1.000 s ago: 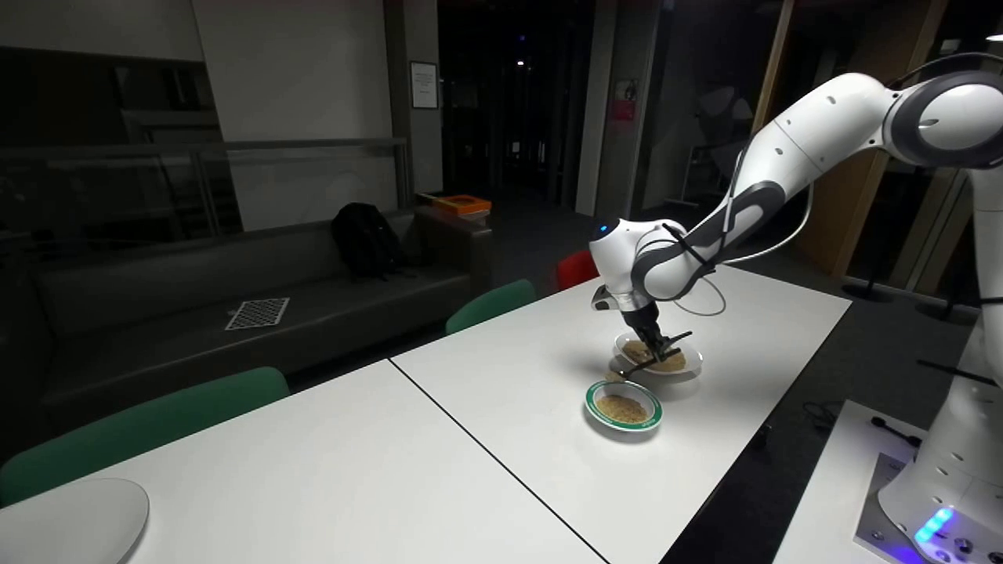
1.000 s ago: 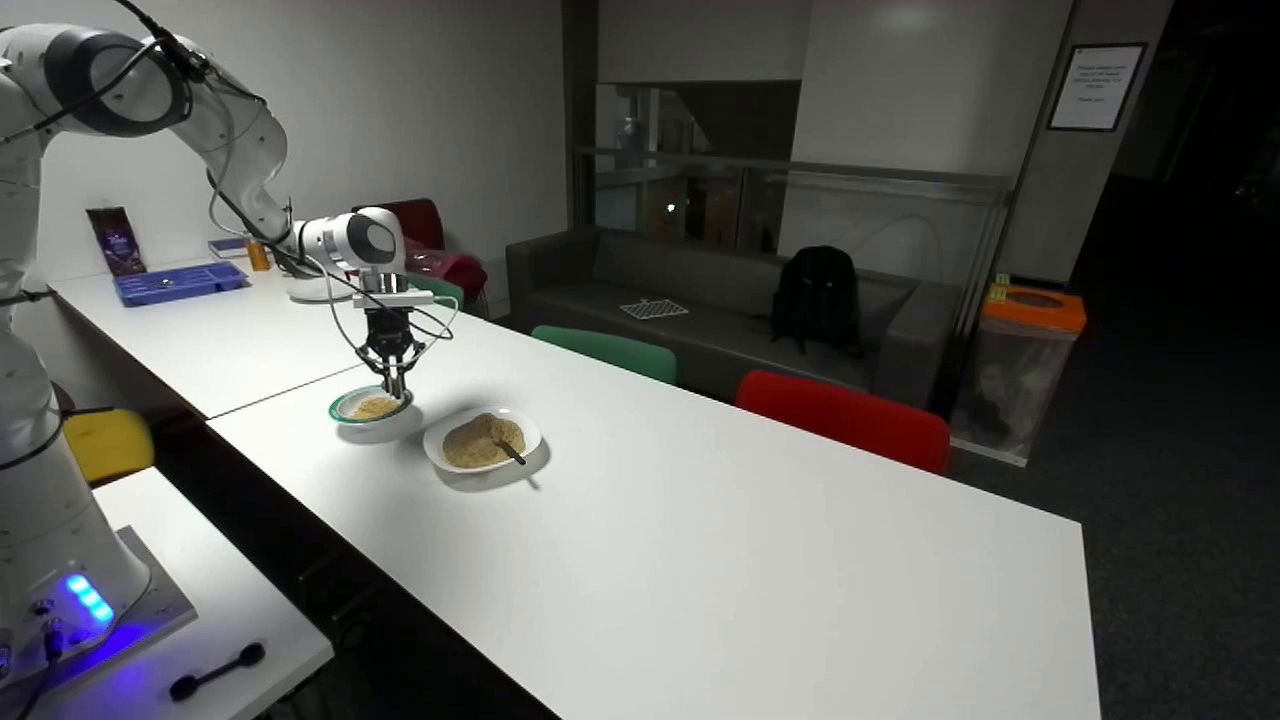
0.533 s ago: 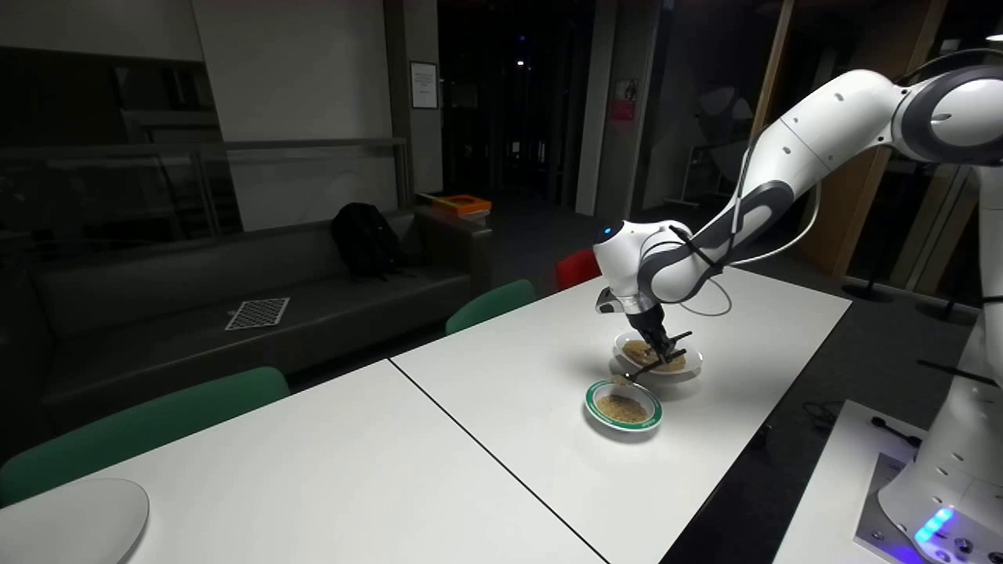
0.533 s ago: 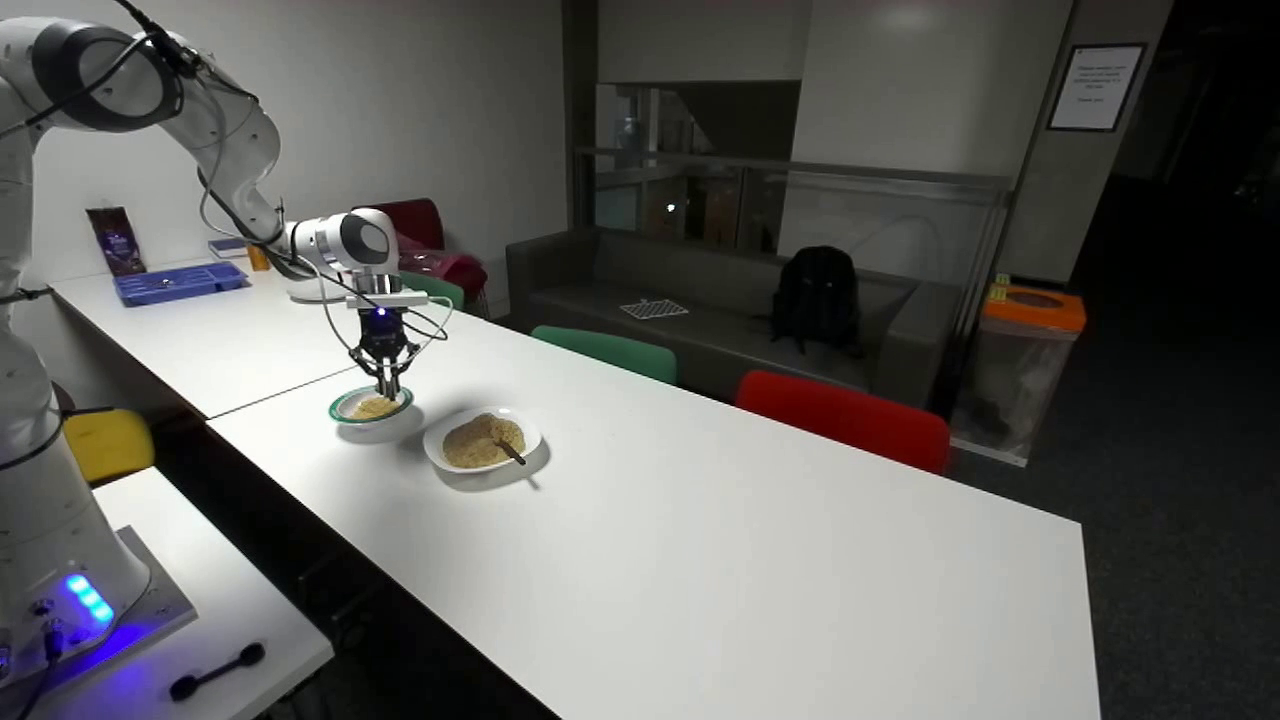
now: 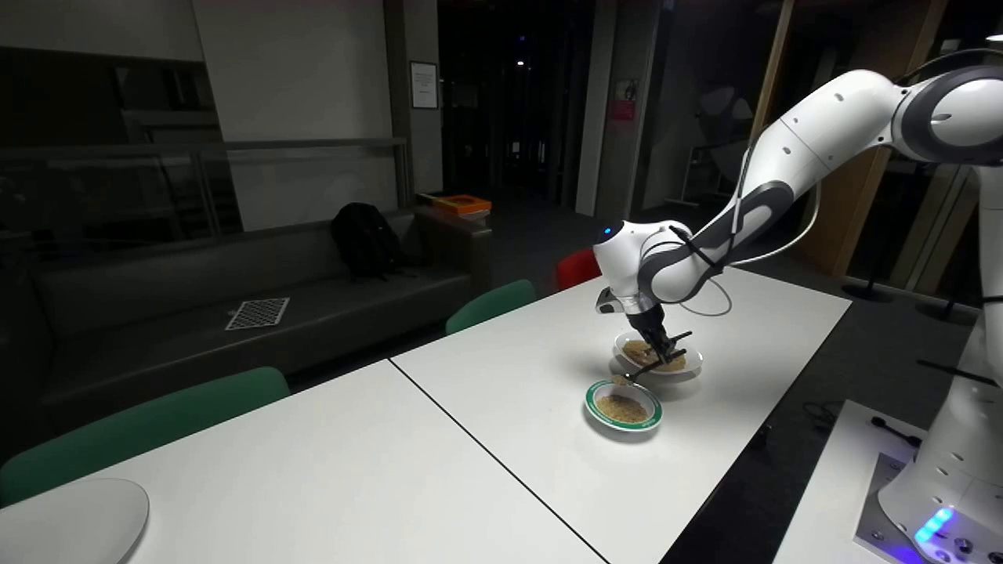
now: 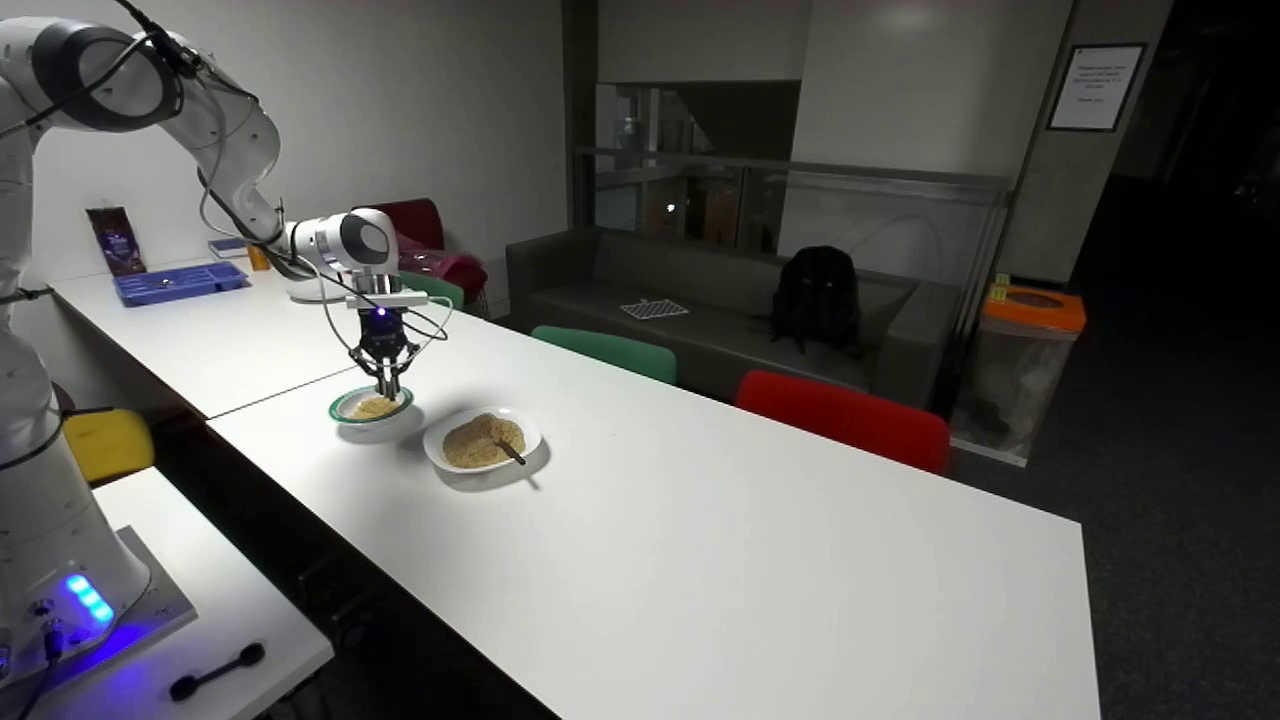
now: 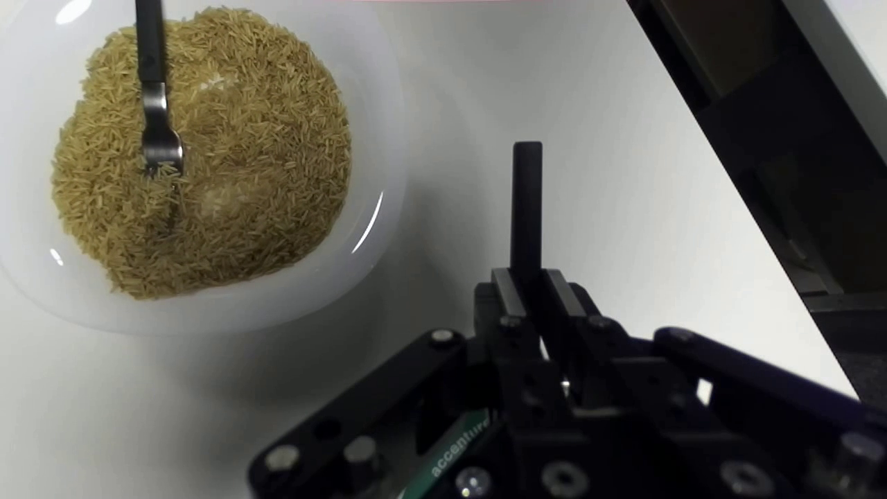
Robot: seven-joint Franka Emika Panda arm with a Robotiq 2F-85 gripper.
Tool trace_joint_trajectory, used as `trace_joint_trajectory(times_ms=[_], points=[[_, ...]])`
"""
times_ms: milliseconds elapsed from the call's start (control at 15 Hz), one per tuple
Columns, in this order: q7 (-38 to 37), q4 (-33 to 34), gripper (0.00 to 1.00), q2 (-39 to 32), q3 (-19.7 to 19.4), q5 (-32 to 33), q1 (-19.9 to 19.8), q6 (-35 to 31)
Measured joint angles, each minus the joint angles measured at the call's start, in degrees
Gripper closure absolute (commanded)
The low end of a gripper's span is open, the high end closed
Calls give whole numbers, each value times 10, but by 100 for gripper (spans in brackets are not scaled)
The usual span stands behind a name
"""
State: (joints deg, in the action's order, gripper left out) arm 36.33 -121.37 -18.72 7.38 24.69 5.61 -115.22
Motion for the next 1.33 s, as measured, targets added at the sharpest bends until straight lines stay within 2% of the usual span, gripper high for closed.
trace_joint_trajectory(times_ms=[133, 200, 1333], points=[[0, 0, 88, 0, 0, 0, 0, 0], [0, 0, 97, 0, 0, 0, 0, 0], [0, 2, 97, -30, 17, -1, 21, 1]])
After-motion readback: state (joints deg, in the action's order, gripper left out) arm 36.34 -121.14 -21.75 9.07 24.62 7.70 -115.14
